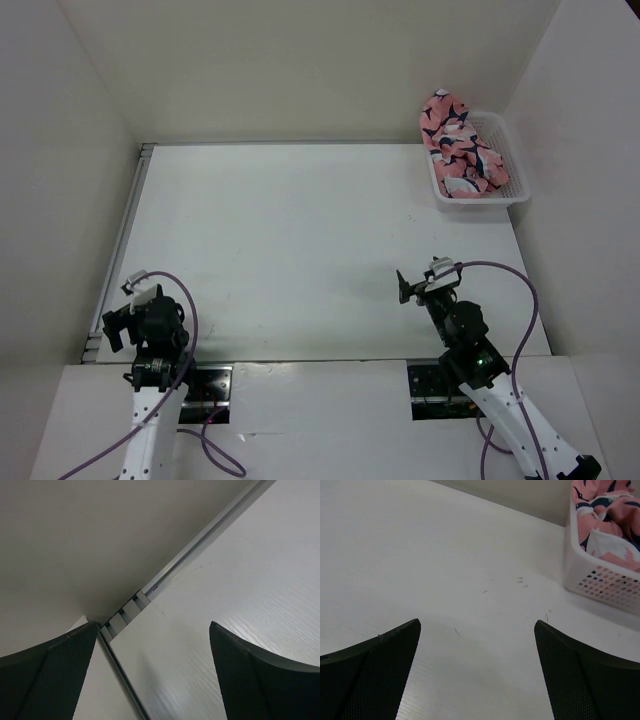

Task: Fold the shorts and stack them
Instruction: Grab the shorts from the pile

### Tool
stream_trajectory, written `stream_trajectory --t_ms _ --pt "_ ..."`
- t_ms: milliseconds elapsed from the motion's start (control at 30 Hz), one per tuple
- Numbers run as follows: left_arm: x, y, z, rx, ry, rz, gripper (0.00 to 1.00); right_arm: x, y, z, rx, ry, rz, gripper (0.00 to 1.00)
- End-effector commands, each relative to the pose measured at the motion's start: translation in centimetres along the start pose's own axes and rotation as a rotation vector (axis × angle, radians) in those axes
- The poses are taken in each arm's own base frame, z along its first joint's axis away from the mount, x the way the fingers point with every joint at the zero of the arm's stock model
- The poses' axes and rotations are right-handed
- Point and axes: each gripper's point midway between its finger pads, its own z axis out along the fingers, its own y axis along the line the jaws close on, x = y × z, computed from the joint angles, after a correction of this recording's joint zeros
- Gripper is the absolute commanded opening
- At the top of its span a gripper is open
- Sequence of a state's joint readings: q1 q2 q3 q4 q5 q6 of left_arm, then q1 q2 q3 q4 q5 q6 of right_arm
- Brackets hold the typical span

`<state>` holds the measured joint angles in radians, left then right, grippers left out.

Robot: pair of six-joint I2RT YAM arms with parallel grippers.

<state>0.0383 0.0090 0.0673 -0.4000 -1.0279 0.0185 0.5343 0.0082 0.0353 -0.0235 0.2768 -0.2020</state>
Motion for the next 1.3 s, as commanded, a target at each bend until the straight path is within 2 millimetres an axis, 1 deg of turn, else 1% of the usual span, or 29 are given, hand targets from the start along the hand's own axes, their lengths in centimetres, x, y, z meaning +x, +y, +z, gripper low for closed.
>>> stream_trajectory --t_ms 0,67,100,133,233,300,333,367,400,433,467,500,533,567,600,633,667,700,733,800,867,933,1000,1033,1100,1133,1167,1233,1267 --pt "-0.6 1.0 -0.2 -0.048 -0.010 -0.042 0.99 0.7 1.3 0.2 -0.086 -0.012 -0.106 0.99" --pt "-0.4 1.1 -0.2 -0.048 -0.005 -0.034 0.99 -0.6 0.7 0.3 -0.049 -0.059 -0.093 0.99" --pt "-0.4 1.1 -0.2 -0.048 -0.005 -0.034 0.99 -0.9 0.6 0.4 -0.053 -0.074 -0.143 0.99" --pt "-0.4 1.2 -0.2 -0.057 -0.004 -0.034 0.99 -0.9 0.5 0.4 -0.052 -0.074 -0.154 0.99" --pt "-0.5 1.4 -0.3 -0.057 0.000 -0.028 0.99 -1.8 0.9 0.4 -0.079 -0.105 -0.160 0.99" --pt "-0.4 1.9 -0.4 -0.087 0.003 -0.028 0.99 -2.2 1.2 0.4 -0.094 -0.122 -0.168 0.99" --pt "-0.5 2.2 -0.4 -0.103 -0.001 -0.036 0.99 -2.5 1.3 0.4 -0.104 -0.138 -0.201 0.99" --pt "-0.5 2.5 -0.4 -0.120 0.001 -0.036 0.99 -3.3 1.4 0.4 -0.115 -0.165 -0.233 0.99" --pt "-0.6 2.9 -0.5 -0.149 -0.002 -0.047 0.99 -3.0 3.3 0.1 -0.241 -0.182 -0.354 0.99" --pt "-0.6 3.0 -0.5 -0.149 -0.002 -0.047 0.99 -2.4 3.5 0.1 -0.299 -0.208 -0.698 0.99" --pt "-0.6 3.0 -0.5 -0.149 -0.002 -0.047 0.99 -1.1 4.0 0.0 -0.362 -0.189 -0.873 0.99" --pt "-0.6 3.0 -0.5 -0.149 -0.002 -0.047 0.99 1.8 4.1 -0.5 -0.441 -0.104 -1.014 0.99" --pt "-1.6 3.2 -0.5 -0.151 -0.025 -0.089 0.99 2.1 3.0 -0.4 -0.411 -0.072 -1.115 0.99" --pt "-1.9 3.3 -0.5 -0.164 -0.035 -0.110 0.99 2.1 2.3 -0.2 -0.364 -0.053 -1.111 0.99" --pt "-3.8 4.7 -0.8 -0.242 -0.088 -0.239 0.99 1.8 0.3 0.0 -0.254 0.004 -1.081 0.99" --pt "-3.8 4.7 -0.8 -0.243 -0.088 -0.240 0.99 1.8 0.3 0.0 -0.253 0.005 -1.081 0.99" --pt "-4.6 5.0 -0.9 -0.244 -0.106 -0.276 0.99 1.9 -0.1 0.0 -0.235 0.020 -1.073 0.99" --pt "-5.4 4.9 -1.0 -0.211 -0.123 -0.293 0.99 2.1 -0.6 -0.1 -0.208 0.044 -1.047 0.99" --pt "-7.0 5.3 -1.4 -0.187 -0.150 -0.331 0.99 1.7 -1.0 -0.1 -0.186 0.048 -1.028 0.99" --pt "-8.5 5.3 -1.7 -0.146 -0.186 -0.373 0.99 0.7 -2.0 -0.1 -0.106 0.043 -0.984 0.99" --pt "-9.6 5.7 -1.9 -0.148 -0.216 -0.427 1.00 -0.5 -2.8 0.0 -0.032 0.016 -0.911 0.99" --pt "-11.2 6.5 -2.3 -0.151 -0.257 -0.502 1.00 -1.1 -3.6 -0.1 0.016 0.023 -0.896 0.99" --pt "-11.5 6.5 -2.3 -0.143 -0.270 -0.518 1.00 -1.2 -4.2 -0.3 0.044 0.044 -0.896 0.99" --pt "-11.7 6.3 -2.3 -0.130 -0.275 -0.516 1.00 -0.8 -4.4 -0.4 0.048 0.064 -0.901 0.99" --pt "-12.4 5.6 -2.3 -0.079 -0.300 -0.521 1.00 -1.5 -5.4 -0.8 0.115 0.072 -0.846 0.99" --pt "-12.6 3.9 -2.1 0.006 -0.311 -0.481 1.00 -1.9 -5.7 -0.9 0.141 0.062 -0.787 0.99" --pt "-12.6 2.9 -2.2 0.059 -0.312 -0.450 1.00 -2.2 -5.9 -1.1 0.149 0.069 -0.771 0.99" --pt "-11.1 0.3 -2.0 0.171 -0.271 -0.340 1.00 -2.2 -6.1 -1.3 0.156 0.081 -0.736 0.99" --pt "-10.7 -0.1 -2.1 0.191 -0.258 -0.316 1.00 -2.7 -6.2 -1.4 0.160 0.074 -0.716 0.99"
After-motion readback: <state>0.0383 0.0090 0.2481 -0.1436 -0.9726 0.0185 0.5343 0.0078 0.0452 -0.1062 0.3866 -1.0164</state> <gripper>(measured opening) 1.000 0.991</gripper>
